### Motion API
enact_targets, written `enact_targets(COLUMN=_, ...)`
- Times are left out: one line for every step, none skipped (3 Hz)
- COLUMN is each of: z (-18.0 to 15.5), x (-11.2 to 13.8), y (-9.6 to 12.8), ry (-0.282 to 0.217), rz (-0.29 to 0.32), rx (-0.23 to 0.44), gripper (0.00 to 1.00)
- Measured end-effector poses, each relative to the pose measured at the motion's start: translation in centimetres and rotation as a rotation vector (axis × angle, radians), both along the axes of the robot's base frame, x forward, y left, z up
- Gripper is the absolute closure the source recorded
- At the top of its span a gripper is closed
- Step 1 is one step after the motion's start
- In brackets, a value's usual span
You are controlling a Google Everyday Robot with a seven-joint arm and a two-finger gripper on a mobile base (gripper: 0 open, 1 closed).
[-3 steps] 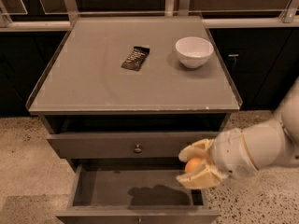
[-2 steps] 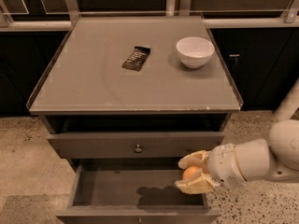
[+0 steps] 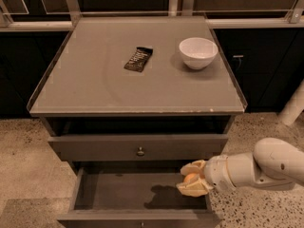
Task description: Place orange into middle drawer
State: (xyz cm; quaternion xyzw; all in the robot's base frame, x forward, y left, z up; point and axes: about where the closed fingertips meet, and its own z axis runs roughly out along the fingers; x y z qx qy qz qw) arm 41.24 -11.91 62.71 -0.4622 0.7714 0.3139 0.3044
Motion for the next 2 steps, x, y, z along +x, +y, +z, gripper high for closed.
enact_targets(z=-0.5, x=0.1, y=0.0, ry=0.006, rz=-0.004, rx=0.002, gripper=1.00)
enact_targets(z=-3.1, x=0.0, y=-1.8, ry=0.031, rz=-0.092, rx=0.030, gripper=1.00)
